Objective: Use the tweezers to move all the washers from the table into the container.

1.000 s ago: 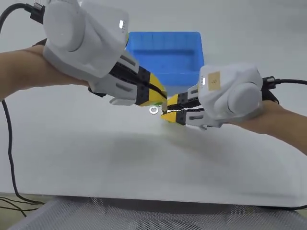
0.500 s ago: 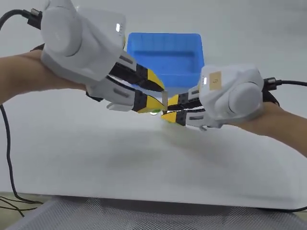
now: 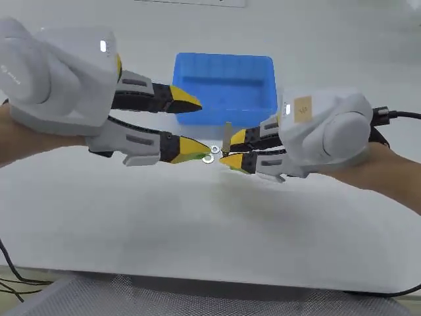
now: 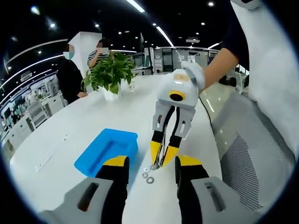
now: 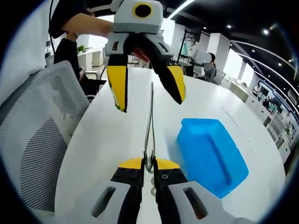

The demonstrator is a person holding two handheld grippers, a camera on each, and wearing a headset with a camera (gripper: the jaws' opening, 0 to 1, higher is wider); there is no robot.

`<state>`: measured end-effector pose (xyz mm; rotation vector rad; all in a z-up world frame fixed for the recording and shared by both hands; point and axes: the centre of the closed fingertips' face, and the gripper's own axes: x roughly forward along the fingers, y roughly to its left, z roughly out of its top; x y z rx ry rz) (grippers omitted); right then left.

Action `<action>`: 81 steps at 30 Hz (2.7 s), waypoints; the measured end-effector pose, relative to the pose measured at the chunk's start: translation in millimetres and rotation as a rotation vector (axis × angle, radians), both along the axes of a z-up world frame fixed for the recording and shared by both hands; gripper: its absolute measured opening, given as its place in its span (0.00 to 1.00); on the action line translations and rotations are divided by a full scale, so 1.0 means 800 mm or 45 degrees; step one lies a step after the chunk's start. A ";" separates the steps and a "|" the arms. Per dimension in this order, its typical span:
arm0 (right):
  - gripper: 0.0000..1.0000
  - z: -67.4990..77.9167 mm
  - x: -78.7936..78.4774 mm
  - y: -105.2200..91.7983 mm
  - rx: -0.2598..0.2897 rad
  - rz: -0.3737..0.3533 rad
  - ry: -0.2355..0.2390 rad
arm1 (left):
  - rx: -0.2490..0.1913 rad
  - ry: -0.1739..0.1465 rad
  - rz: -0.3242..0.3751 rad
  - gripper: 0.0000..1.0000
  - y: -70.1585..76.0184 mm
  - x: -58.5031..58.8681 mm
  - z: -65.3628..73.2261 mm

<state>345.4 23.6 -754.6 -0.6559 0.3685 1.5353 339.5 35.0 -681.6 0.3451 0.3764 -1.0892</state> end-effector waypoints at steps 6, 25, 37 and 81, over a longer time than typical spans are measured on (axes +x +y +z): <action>0.08 0.023 -0.003 0.001 0.005 0.022 -0.026 | -0.062 -0.090 0.061 0.65 0.013 -0.013 0.019; 0.08 0.113 0.030 0.016 0.110 -0.036 -0.056 | -0.123 -0.034 0.317 0.99 0.066 -0.033 0.014; 0.09 0.111 0.110 0.028 0.102 -0.094 -0.109 | -0.219 -0.003 0.375 0.99 0.078 -0.038 0.002; 0.10 -0.029 0.144 0.043 -0.008 -0.026 0.008 | -0.173 0.131 0.405 0.99 0.094 -0.044 -0.036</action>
